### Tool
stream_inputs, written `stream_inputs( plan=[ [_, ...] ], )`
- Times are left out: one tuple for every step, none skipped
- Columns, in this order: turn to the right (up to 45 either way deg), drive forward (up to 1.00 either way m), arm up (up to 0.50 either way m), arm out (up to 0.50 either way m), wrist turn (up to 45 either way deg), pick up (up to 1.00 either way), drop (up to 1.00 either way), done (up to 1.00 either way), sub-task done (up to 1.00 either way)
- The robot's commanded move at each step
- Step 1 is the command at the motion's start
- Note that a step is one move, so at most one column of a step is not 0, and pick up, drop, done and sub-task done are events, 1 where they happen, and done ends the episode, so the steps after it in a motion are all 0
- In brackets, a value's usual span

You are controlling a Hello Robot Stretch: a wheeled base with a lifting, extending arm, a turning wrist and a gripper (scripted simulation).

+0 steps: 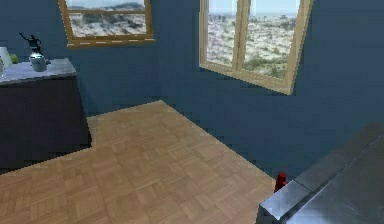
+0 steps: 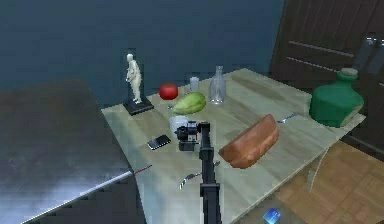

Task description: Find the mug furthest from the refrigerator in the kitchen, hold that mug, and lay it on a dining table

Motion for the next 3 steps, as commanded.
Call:
stream_inputs(
  plan=[
    [0.0,0.0,0.1,0.0,0.0,0.0,0.0,0.0,0.0],
    [0.0,0.0,0.0,-0.08,0.0,0.0,0.0,0.0,0.0],
    [0.0,0.0,0.0,0.0,0.0,0.0,0.0,1.0,0.0]
  ],
)
